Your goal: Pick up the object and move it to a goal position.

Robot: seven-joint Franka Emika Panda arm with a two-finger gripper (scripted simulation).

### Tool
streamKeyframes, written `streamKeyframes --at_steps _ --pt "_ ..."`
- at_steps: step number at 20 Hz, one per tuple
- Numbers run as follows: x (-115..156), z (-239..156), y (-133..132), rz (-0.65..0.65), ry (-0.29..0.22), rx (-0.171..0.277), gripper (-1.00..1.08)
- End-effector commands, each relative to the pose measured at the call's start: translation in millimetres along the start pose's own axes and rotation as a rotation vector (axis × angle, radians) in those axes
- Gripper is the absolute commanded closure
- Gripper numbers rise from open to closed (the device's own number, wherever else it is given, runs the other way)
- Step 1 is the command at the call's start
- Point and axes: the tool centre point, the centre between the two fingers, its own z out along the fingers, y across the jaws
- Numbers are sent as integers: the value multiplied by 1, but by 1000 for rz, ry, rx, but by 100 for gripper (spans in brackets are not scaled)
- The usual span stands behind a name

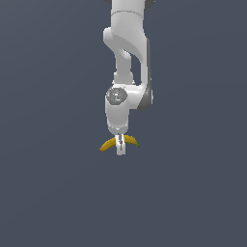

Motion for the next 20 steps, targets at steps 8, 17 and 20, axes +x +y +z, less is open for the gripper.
streamKeyframes --at_steps 8,17,20 --pt "62 -28 -42 -1 0 3 108" --pt "85 -38 -60 -1 0 3 108" --pt "87 -39 -61 -1 0 3 108"
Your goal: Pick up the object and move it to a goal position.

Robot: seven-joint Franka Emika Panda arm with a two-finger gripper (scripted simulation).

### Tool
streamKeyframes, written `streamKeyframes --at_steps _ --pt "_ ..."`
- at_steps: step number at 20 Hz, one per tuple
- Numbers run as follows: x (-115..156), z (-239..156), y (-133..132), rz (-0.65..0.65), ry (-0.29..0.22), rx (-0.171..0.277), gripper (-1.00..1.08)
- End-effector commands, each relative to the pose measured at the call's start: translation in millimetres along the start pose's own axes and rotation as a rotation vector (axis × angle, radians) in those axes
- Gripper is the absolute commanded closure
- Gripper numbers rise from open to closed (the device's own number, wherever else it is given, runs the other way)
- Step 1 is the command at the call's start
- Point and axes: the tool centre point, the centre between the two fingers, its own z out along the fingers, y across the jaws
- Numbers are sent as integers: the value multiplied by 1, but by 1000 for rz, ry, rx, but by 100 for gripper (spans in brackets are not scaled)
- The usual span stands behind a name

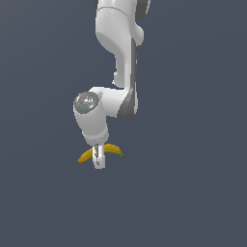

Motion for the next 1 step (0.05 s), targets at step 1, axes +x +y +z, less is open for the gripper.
streamKeyframes --at_steps 1 --pt "1 -2 -2 -1 0 2 108"
